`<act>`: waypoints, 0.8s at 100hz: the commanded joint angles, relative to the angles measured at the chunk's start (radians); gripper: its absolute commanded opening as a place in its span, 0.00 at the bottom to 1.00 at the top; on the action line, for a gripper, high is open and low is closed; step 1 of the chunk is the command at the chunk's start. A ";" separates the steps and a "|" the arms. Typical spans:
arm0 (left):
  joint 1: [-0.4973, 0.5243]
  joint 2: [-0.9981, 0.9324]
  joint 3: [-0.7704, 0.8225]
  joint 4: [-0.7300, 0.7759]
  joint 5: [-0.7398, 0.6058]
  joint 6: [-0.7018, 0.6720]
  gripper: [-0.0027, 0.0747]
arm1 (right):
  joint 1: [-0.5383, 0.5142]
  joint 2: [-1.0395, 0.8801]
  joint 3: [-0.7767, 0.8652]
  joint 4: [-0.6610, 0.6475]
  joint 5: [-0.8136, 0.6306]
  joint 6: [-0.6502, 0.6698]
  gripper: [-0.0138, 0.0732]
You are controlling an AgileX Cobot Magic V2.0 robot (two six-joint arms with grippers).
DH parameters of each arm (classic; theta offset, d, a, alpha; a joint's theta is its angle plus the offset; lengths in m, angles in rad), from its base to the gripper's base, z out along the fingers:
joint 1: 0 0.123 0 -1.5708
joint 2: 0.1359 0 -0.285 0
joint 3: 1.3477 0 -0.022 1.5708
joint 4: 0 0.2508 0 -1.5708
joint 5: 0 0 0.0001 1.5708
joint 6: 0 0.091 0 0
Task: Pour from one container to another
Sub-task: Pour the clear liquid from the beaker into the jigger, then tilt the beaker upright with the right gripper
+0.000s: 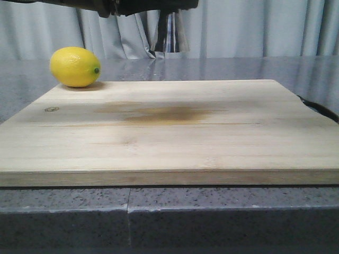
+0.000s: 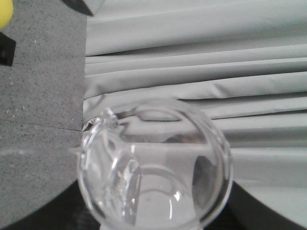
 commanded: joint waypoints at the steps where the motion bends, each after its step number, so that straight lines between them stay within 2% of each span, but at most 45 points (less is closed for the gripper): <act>1: 0.003 -0.053 -0.030 -0.074 0.059 -0.003 0.01 | 0.002 -0.030 -0.039 0.015 -0.013 -0.001 0.39; 21: 0.003 -0.053 -0.030 -0.074 0.059 -0.003 0.01 | 0.002 -0.030 -0.039 0.062 0.030 -0.001 0.39; 63: 0.003 -0.053 -0.030 -0.066 0.059 -0.003 0.01 | 0.002 -0.030 -0.039 0.277 0.062 0.001 0.39; 80: 0.003 -0.053 -0.030 -0.054 0.059 -0.003 0.01 | -0.002 -0.030 -0.039 0.357 0.122 0.001 0.39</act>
